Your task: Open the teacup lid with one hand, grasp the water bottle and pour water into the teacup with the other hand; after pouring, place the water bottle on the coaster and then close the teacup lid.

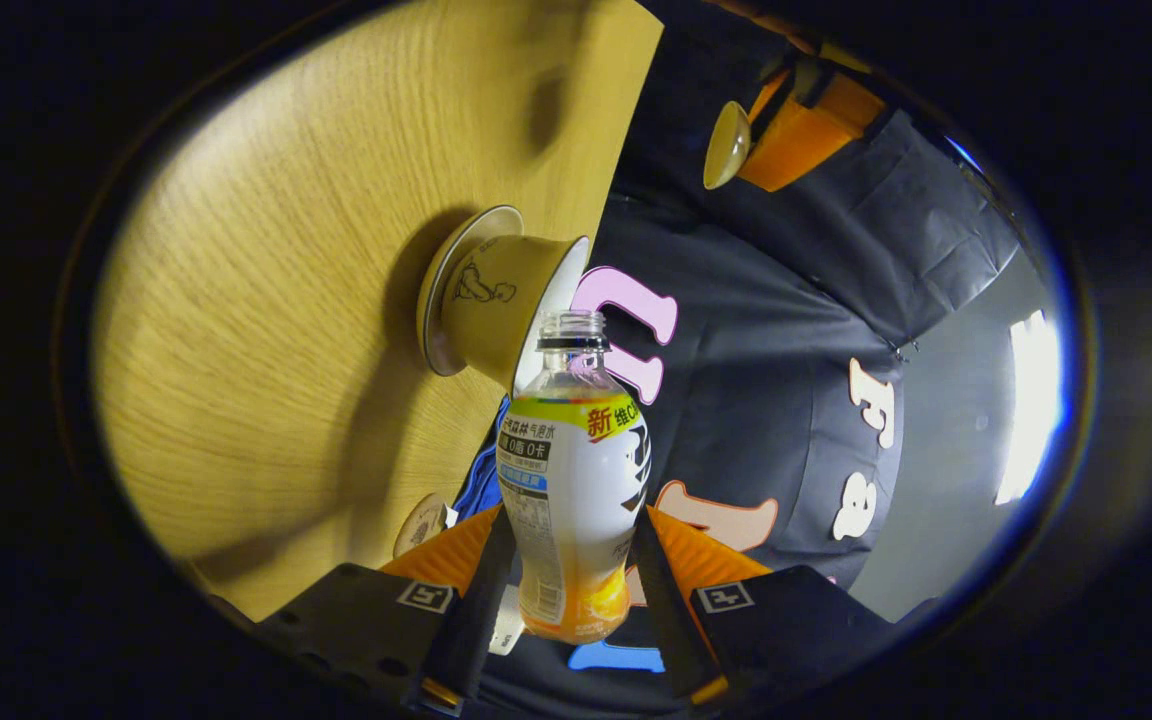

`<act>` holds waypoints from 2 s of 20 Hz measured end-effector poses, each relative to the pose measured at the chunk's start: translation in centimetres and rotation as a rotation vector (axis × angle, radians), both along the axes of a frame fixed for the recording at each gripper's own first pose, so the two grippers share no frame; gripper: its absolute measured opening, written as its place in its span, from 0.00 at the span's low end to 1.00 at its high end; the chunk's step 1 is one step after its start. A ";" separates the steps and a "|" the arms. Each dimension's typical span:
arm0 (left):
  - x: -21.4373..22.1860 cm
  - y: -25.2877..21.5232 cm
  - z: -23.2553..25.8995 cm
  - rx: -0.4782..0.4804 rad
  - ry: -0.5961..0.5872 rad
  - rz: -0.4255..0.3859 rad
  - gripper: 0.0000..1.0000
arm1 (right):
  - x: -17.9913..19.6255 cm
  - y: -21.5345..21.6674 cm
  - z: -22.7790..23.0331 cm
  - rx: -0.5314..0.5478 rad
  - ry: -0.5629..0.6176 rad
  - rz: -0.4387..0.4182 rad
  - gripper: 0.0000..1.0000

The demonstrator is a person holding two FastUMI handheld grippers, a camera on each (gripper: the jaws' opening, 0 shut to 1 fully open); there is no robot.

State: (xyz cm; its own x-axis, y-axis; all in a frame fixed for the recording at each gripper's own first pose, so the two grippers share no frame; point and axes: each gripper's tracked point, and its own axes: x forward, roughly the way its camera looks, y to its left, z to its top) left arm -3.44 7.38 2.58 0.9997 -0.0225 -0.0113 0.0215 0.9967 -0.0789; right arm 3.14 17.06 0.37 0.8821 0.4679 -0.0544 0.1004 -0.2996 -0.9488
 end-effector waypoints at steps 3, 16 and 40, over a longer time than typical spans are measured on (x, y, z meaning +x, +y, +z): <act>-0.1 0.0 0.0 -0.001 0.001 -0.001 0.19 | -0.1 -0.3 0.0 0.082 0.030 -0.014 0.73; -0.2 -0.2 0.4 0.004 -0.011 -0.007 0.19 | 0.9 -1.8 1.5 0.639 0.272 -0.164 0.72; -0.2 -1.1 0.1 -0.010 0.000 -0.037 0.20 | 11.5 -7.6 4.5 1.587 0.568 -0.335 0.72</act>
State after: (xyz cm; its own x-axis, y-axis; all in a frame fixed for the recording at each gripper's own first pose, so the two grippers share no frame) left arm -3.64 6.26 2.64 0.9982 -0.0597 -0.0106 0.0585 0.9943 -0.0890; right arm 14.65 9.43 4.83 0.9807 0.1818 -0.0721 -0.1930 0.9592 -0.2065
